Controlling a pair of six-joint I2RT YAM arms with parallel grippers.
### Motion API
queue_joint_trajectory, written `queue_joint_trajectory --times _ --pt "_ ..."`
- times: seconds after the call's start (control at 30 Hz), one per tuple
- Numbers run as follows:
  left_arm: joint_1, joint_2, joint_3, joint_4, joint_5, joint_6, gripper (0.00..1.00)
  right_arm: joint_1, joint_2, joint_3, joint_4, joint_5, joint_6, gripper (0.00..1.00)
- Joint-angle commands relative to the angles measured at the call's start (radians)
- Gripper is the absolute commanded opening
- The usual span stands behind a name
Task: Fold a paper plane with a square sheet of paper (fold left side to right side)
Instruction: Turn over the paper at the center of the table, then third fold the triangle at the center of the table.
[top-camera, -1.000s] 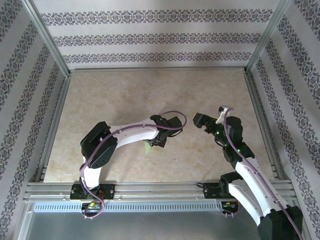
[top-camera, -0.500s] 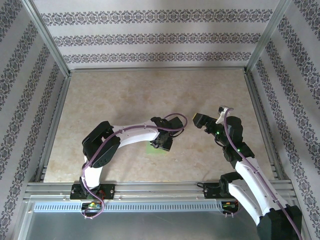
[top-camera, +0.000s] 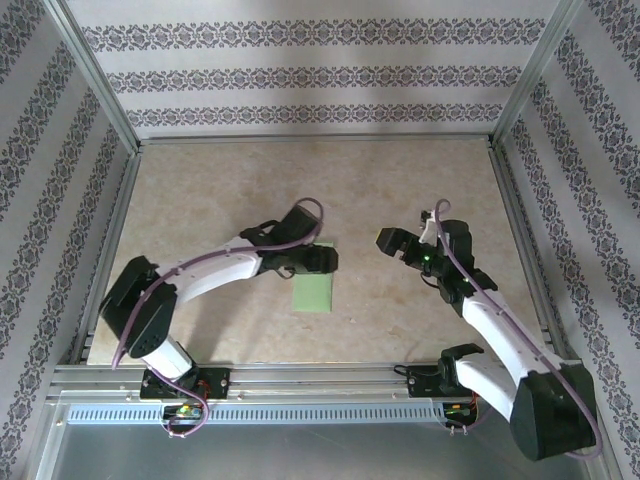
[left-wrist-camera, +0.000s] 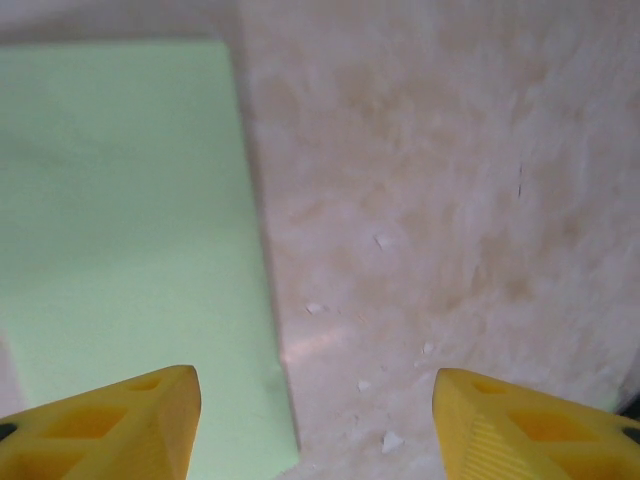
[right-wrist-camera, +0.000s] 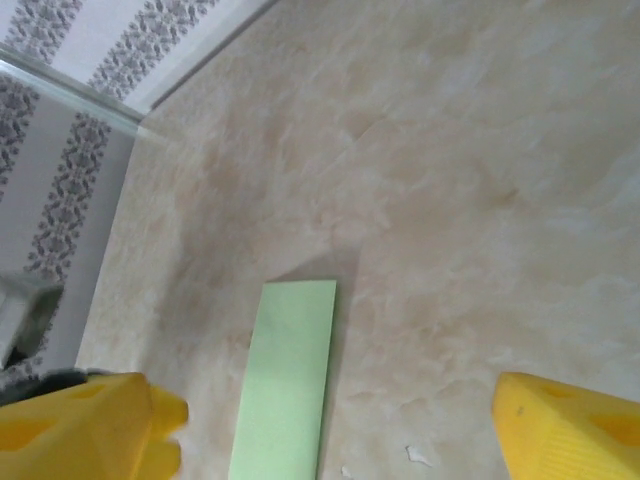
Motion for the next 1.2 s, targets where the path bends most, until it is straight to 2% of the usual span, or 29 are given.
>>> queue_joint_trajectory --times 0.0,0.1,0.33,0.43,0.5,0.53,0.77,1.17 --pt "0.079 -0.084 -0.093 0.15 0.047 -0.039 0.63 0.035 0.065 0.043 0.026 -0.094 0.039 0.8" --pt "0.142 -0.157 -0.17 0.195 0.039 -0.049 0.63 0.095 0.144 0.06 0.037 -0.105 0.061 0.7" --pt "0.218 -0.255 -0.275 0.216 0.015 -0.063 0.63 0.255 0.375 0.126 0.104 -0.117 0.115 0.46" --pt "0.235 -0.268 -0.298 0.219 0.019 -0.073 0.64 0.316 0.467 0.172 0.114 -0.107 0.125 0.32" --pt "0.243 -0.271 -0.311 0.224 0.022 -0.078 0.64 0.348 0.523 0.199 0.119 -0.091 0.133 0.19" --pt "0.245 -0.271 -0.313 0.227 0.022 -0.081 0.64 0.356 0.545 0.21 0.119 -0.084 0.136 0.17" --pt "0.254 -0.264 -0.322 0.232 0.036 -0.086 0.64 0.392 0.681 0.271 0.12 -0.075 0.145 0.05" --pt "0.257 -0.229 -0.315 0.214 0.068 -0.087 0.64 0.402 0.79 0.27 0.099 -0.066 0.133 0.0"
